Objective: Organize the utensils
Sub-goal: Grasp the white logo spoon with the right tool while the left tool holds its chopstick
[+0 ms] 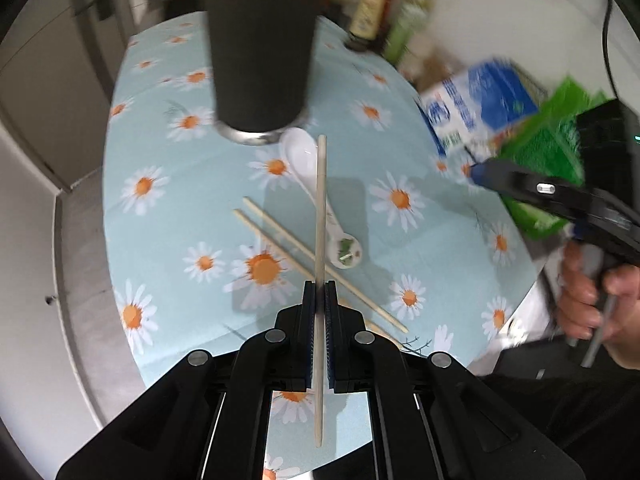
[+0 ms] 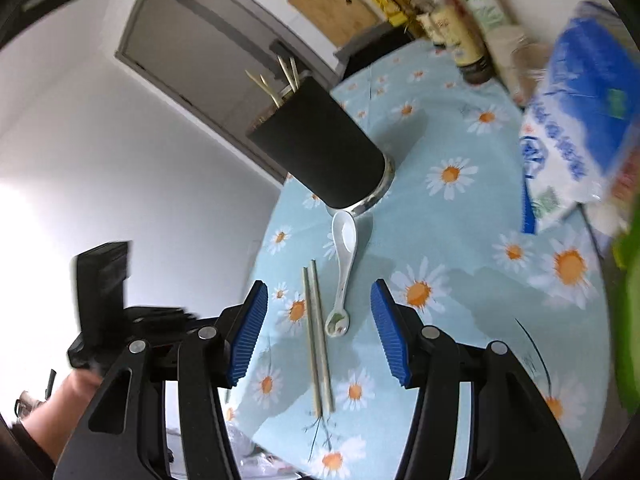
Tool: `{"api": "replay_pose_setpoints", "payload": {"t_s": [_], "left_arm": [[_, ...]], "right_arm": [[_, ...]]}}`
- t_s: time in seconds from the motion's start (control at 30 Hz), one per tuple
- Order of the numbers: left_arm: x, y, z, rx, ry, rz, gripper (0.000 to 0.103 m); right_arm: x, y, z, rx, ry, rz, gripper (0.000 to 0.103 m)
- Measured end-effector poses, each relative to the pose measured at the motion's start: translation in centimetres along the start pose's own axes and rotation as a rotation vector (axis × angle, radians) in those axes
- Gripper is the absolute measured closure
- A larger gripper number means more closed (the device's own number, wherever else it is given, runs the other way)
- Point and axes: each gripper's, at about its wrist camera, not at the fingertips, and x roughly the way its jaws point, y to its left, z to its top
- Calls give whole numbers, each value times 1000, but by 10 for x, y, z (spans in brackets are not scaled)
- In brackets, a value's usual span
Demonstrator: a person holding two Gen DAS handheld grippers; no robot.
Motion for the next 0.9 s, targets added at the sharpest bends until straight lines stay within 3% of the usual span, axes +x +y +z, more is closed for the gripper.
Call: {"api": "replay_pose_setpoints", "payload": {"t_s": [0.27, 0.37, 0.57, 0.63, 0.8, 0.9], "left_arm": [[-23, 42, -20, -147, -172, -80, 99], [-29, 51, -29, -179, -210, -63, 99], [-34, 73, -45, -269, -278, -98, 99], [-33, 79, -47, -299, -289, -115, 99], [-33, 88, -49, -325, -312, -150, 99], [-31, 91, -48, -317, -298, -154, 99]], "right_arm": [[63, -3, 37, -19, 120, -102, 49], [90, -7, 47, -39, 180, -123, 49], [129, -8, 60, -93, 246, -163, 49], [141, -7, 63, -105, 261, -186, 58], [161, -8, 63, -127, 305, -233, 61], [169, -7, 58, -151, 332, -262, 77]]}}
